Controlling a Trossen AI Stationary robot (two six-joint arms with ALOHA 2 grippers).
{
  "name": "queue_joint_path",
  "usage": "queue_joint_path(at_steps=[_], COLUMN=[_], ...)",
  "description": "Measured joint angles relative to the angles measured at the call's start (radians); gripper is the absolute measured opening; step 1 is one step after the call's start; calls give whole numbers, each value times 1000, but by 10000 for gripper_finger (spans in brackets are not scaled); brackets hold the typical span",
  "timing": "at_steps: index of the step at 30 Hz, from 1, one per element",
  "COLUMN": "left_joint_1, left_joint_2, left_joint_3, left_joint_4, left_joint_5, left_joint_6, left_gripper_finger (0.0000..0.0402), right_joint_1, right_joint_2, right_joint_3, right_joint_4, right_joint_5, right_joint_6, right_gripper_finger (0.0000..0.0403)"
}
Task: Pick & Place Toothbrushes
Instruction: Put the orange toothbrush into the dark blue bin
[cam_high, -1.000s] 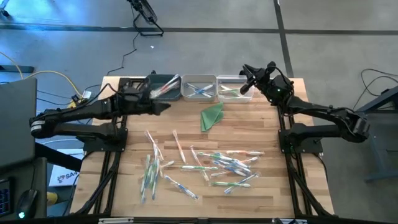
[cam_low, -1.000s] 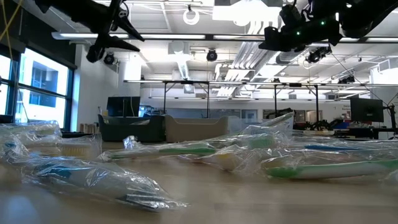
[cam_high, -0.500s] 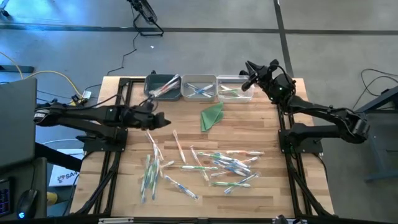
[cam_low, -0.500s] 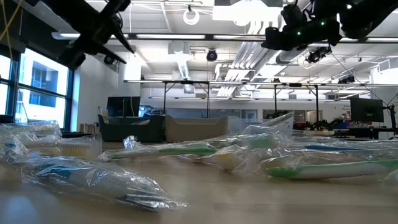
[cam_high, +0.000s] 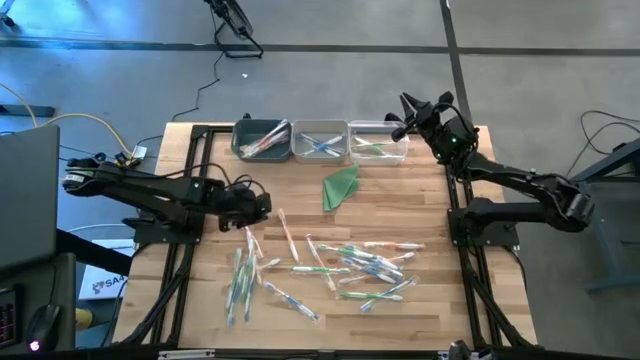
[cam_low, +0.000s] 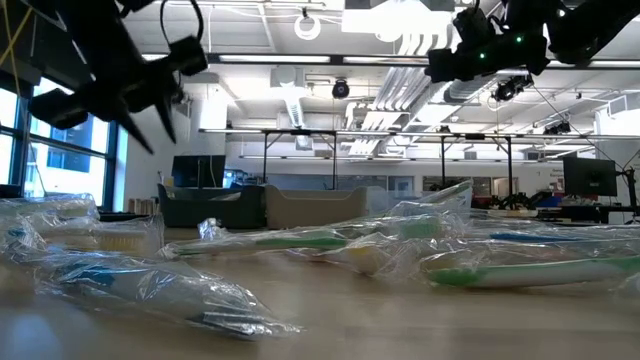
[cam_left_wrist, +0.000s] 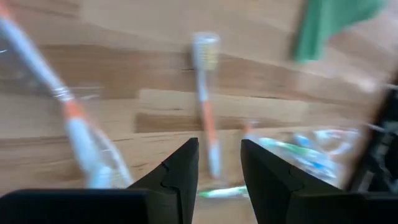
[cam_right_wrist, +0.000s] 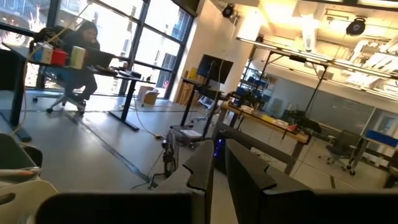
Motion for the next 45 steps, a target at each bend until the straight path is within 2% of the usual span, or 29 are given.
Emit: queue_joint_path(at_steps=[6,15,18,30,36,45], left_joint_1=[0,0,1,1,1,1], left_joint_2=[37,38,38,53,144,293], left_joint_3=[0,0,0,-1,-2,-2], left_joint_4=[-111,-374,-410,-418,-400,-289], left_joint_5=[46,19,15,-29,-32,-33], left_joint_6=[-78,-230,-253,-252,-255,-255], left_gripper_finger=[117,117,117,117,117,117], right_joint_1=[0,0,0,0,0,0], right_joint_2=[0,0,0,0,0,0], right_joint_3=[0,0,0,0,0,0], right_joint_4=[0,-2,-2,-3,-7,-7], right_joint_5=[0,0,0,0,0,0], right_joint_6=[0,3,3,4,79,74], right_gripper_finger=[34,34,34,34,34,34])
